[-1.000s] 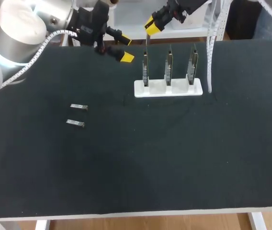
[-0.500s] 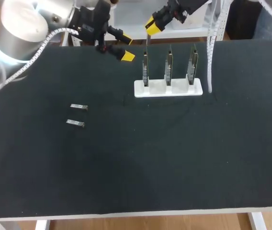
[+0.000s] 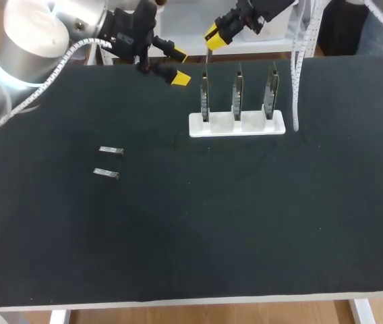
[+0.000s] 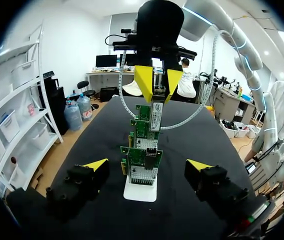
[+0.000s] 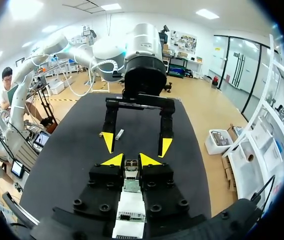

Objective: Pick up the optical module with the left hand, and insert it into the network port with the right hand.

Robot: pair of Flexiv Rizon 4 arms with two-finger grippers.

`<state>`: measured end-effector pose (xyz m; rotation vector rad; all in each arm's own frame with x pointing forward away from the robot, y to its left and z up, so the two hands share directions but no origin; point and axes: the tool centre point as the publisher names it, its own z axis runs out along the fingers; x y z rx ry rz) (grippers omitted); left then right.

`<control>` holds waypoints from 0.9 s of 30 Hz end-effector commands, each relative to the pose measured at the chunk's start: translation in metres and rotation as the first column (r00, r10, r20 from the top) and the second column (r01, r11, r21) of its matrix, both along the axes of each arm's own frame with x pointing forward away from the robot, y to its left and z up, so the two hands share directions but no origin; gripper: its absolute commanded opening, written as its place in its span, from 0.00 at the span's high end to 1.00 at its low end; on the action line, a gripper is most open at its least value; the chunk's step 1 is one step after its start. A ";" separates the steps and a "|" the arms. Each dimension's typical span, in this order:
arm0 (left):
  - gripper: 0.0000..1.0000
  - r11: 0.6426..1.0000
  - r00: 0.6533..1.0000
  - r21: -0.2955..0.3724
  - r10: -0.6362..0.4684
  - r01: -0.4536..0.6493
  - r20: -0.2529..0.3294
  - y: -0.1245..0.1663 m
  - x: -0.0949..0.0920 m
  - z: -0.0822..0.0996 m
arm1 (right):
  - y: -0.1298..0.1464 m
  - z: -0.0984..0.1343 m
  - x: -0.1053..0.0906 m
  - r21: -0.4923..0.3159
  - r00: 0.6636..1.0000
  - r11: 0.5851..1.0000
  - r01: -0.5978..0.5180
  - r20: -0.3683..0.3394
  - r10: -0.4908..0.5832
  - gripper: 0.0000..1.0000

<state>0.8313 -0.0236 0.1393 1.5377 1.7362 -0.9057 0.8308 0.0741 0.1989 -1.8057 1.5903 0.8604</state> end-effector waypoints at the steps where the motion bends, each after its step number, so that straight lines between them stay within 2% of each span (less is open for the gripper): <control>1: 0.00 1.000 1.000 0.003 -0.003 0.003 -0.002 0.000 0.002 0.000 | 0.003 -0.001 0.010 0.008 0.934 0.957 -0.291 -0.216 0.286 1.00; 7: 0.00 1.000 1.000 0.003 -0.003 0.003 -0.002 0.000 0.002 0.000 | 0.007 -0.005 0.009 0.005 0.919 0.945 -0.327 -0.232 0.319 1.00; 27: 0.00 1.000 1.000 0.003 -0.003 0.003 -0.002 0.000 0.002 0.000 | 0.015 -0.016 0.010 -0.023 0.915 0.947 -0.320 -0.268 0.302 1.00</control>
